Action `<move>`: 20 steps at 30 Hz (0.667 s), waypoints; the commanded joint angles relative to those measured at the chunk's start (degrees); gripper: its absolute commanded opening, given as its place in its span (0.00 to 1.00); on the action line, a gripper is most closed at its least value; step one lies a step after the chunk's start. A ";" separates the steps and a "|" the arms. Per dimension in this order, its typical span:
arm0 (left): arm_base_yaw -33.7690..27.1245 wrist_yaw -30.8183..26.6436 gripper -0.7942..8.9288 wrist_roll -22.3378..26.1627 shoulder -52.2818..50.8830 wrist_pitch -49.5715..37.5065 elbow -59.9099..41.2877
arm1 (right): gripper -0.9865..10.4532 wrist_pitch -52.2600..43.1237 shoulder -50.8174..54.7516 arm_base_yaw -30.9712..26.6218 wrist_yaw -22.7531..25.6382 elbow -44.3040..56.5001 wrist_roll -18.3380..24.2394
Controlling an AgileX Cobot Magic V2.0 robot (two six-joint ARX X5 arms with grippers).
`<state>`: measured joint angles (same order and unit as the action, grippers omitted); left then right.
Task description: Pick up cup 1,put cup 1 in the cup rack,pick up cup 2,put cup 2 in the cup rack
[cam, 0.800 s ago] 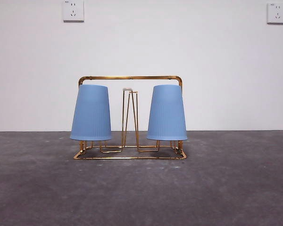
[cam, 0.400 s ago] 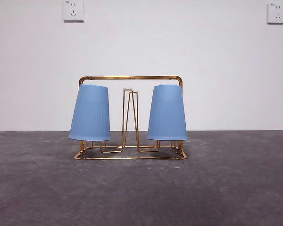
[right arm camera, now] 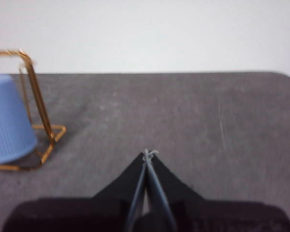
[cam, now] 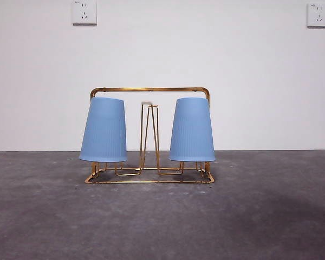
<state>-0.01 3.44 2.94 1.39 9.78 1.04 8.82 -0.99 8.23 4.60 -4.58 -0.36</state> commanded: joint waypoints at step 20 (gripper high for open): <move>-0.22 0.00 0.08 -0.35 0.31 -0.42 -0.61 | 0.09 1.51 0.39 -1.18 -0.09 3.76 0.42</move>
<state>-0.01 3.44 2.94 1.67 9.78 1.04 10.41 -0.64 7.11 4.51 -1.26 -0.19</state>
